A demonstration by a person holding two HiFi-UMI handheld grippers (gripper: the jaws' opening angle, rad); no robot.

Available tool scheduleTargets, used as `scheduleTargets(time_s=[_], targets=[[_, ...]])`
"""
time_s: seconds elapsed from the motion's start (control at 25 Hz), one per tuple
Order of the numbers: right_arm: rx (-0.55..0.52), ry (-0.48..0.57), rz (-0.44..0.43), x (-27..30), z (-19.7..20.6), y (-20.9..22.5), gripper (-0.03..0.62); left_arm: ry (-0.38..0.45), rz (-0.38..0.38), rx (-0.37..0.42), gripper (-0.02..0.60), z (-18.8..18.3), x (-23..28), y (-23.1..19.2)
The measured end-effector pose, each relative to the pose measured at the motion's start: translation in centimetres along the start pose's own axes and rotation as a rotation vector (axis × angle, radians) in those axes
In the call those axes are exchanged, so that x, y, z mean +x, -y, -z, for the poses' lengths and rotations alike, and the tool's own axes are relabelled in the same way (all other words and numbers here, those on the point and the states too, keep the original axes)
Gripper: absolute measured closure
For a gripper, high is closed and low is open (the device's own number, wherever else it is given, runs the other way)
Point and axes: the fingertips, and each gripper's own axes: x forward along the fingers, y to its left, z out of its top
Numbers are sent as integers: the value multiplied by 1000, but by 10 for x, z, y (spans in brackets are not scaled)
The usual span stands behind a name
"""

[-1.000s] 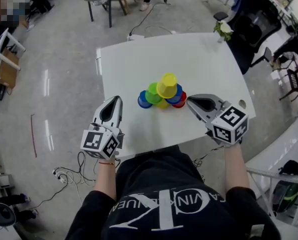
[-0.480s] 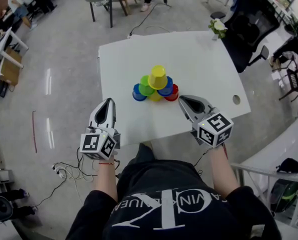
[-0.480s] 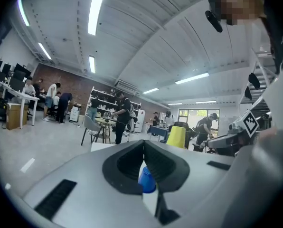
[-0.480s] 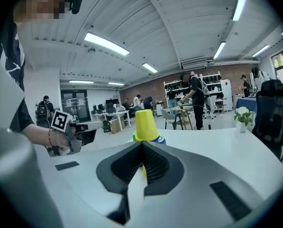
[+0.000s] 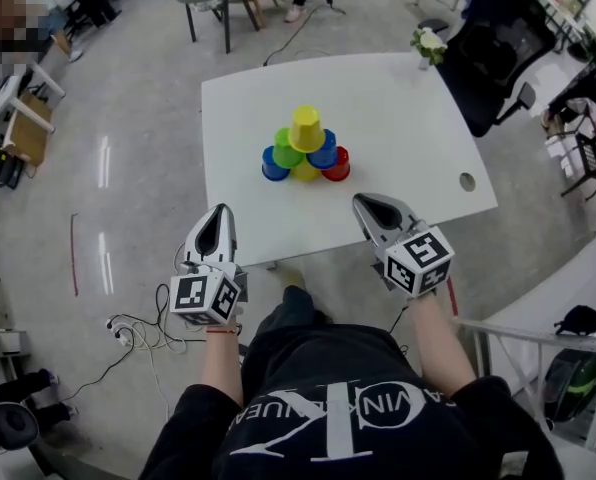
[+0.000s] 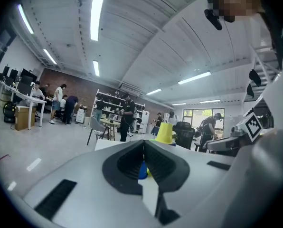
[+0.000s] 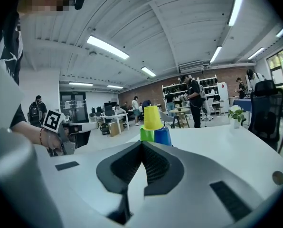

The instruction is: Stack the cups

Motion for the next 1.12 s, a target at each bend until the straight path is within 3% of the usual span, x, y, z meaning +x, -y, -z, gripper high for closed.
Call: scheduleTargets(time_s=[0.44,1.12], targets=[[-4,29,20,-34,15,-18,585,-6,-17,14,577,12,-47,24],[-25,35,14,-46,22,-24,585,11,-12,35,577,11,-60,41]])
